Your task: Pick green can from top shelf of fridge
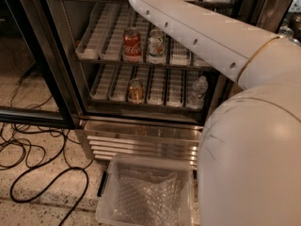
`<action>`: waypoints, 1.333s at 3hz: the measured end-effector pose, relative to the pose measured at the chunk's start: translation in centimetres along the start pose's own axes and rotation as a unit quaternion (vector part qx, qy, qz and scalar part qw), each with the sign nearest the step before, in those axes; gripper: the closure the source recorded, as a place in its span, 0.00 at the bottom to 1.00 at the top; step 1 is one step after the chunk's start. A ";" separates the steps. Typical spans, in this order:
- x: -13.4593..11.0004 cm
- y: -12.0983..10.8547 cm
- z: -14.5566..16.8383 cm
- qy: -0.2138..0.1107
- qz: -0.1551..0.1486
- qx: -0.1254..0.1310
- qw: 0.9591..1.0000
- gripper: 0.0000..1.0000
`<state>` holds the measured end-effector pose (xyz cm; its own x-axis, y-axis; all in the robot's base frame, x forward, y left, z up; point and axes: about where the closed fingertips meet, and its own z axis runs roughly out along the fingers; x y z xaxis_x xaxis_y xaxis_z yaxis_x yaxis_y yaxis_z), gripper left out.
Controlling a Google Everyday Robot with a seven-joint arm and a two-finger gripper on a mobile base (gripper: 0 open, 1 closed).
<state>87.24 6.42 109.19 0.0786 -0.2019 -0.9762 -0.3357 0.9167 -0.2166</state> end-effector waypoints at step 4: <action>-0.3 -0.1 -0.2 0.000 0.000 0.000 1.000 1.00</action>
Offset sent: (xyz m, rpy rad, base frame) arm 0.0000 0.0000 0.0000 0.0000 0.0000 0.0000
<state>87.10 6.38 109.52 0.0785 -0.2017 -0.9763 -0.3357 0.9168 -0.2164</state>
